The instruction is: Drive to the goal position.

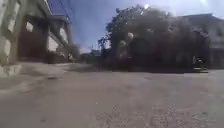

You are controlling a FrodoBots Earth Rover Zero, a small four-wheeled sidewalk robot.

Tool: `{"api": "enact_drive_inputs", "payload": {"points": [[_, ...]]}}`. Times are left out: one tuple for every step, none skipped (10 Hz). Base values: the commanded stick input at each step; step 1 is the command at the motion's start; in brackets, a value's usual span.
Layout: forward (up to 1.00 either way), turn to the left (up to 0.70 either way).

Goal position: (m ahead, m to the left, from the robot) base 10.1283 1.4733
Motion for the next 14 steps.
{"api": "enact_drive_inputs", "payload": {"points": [[1.00, 0.01], [1.00, 0.01], [1.00, 0.01], [1.00, 0.01], [1.00, 0.01], [1.00, 0.01], [1.00, 0.01], [1.00, 0.01], [1.00, 0.07], [1.00, 0.35], [1.00, 0.38], [1.00, 0.35], [1.00, -0.01], [1.00, -0.01]]}}
